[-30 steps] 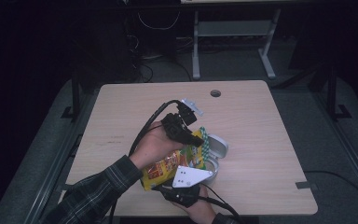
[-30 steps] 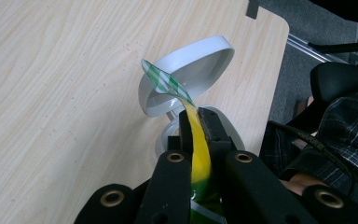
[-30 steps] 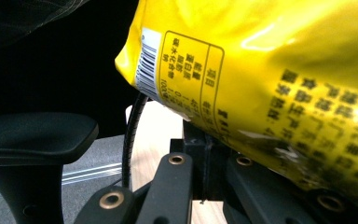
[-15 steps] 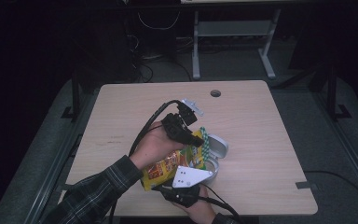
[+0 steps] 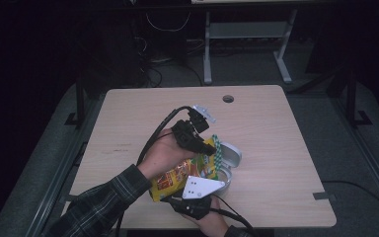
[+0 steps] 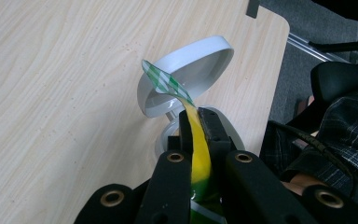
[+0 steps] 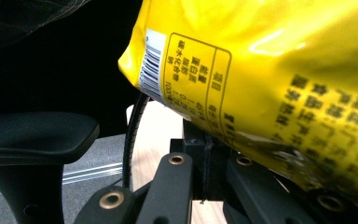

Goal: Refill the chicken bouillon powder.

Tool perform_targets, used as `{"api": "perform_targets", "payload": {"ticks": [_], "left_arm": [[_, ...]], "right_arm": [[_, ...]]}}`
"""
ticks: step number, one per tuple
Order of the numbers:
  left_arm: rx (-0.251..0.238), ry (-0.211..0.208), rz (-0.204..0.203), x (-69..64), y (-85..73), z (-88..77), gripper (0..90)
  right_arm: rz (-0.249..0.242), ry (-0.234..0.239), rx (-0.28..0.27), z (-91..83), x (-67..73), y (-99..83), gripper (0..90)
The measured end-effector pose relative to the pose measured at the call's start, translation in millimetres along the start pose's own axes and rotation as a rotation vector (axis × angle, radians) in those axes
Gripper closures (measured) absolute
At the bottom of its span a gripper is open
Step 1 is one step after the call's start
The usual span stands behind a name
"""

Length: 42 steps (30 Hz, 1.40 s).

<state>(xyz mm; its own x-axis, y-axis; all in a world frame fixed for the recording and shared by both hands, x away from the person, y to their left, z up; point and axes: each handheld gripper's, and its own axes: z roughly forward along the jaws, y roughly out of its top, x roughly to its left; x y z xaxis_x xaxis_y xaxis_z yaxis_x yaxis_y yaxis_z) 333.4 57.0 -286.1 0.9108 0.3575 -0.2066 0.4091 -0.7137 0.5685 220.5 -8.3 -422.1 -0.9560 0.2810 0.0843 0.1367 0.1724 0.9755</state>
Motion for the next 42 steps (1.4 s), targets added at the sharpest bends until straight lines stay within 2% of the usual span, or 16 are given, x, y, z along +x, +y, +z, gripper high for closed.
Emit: {"api": "perform_targets", "payload": {"ticks": [42], "left_arm": [[0.015,0.001,0.002,-0.9,2.9,3.2,90.0]], "right_arm": [[-0.006,0.005,-0.004,0.1,1.5,0.3,90.0]]}}
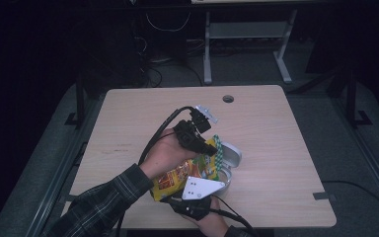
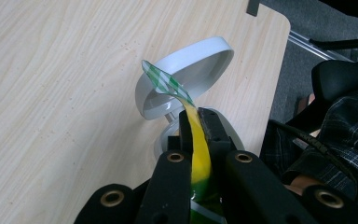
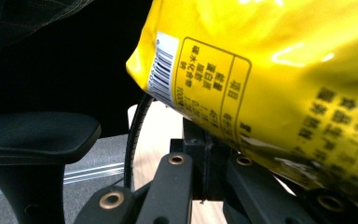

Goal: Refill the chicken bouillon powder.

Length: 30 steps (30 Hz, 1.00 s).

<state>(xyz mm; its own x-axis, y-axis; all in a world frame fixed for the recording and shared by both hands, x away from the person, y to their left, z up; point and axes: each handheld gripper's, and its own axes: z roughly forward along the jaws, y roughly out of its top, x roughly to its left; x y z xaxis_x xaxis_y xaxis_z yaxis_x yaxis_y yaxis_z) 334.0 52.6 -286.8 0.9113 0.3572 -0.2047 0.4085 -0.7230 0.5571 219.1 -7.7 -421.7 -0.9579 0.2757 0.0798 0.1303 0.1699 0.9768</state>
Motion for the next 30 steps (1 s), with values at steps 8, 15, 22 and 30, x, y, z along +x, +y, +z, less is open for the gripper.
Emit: {"api": "perform_targets", "payload": {"ticks": [8,15,22,30], "left_arm": [[0.000,0.002,0.002,-0.8,0.8,1.0,90.0],[0.012,0.010,0.002,-2.0,2.9,1.7,90.0],[0.021,0.018,0.001,-2.6,4.4,2.3,90.0],[0.028,0.018,-0.001,-3.1,5.8,2.9,90.0]], "right_arm": [[0.000,0.003,-0.001,0.0,1.0,0.4,90.0],[-0.002,0.004,-0.007,-0.7,1.3,0.9,90.0],[0.006,0.008,-0.013,-1.5,0.7,1.2,90.0],[0.008,0.006,-0.018,-1.8,1.0,1.6,90.0]]}}
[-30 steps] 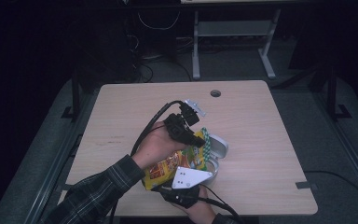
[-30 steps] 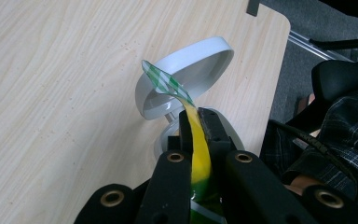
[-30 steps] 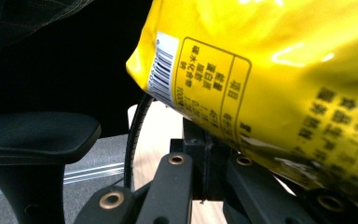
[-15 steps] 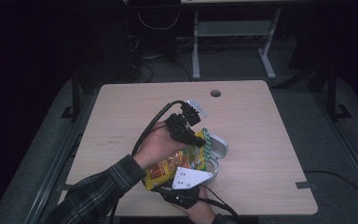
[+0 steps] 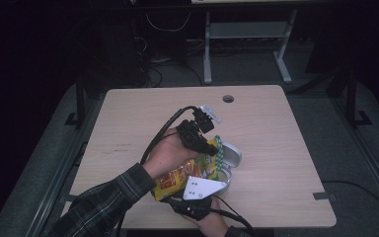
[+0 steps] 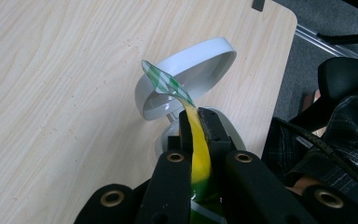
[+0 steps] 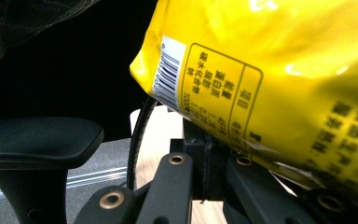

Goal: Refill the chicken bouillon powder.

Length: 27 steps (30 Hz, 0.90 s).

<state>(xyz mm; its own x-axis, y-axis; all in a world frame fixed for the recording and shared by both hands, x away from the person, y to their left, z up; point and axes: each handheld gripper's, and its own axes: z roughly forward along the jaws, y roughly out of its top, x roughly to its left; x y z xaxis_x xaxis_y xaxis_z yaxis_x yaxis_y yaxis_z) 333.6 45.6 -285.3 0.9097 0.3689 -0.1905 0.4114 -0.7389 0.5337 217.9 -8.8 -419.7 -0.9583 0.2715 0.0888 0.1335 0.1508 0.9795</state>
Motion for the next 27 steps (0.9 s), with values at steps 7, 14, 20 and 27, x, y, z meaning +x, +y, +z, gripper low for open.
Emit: {"api": "perform_targets", "payload": {"ticks": [7,14,20,27], "left_arm": [[-0.004,-0.003,-0.006,-0.3,0.6,1.1,90.0],[-0.004,-0.007,-0.005,-0.5,0.8,1.7,90.0],[-0.004,-0.007,-0.003,-0.6,0.7,1.8,90.0],[-0.004,-0.008,-0.005,-0.1,0.3,1.9,90.0]], "right_arm": [[0.002,0.001,-0.006,-0.3,0.2,0.4,90.0],[-0.003,0.001,-0.009,-0.9,0.5,1.1,90.0],[-0.004,0.001,-0.009,-0.9,0.6,1.0,90.0],[-0.004,0.002,-0.008,-0.7,0.5,0.9,90.0]]}}
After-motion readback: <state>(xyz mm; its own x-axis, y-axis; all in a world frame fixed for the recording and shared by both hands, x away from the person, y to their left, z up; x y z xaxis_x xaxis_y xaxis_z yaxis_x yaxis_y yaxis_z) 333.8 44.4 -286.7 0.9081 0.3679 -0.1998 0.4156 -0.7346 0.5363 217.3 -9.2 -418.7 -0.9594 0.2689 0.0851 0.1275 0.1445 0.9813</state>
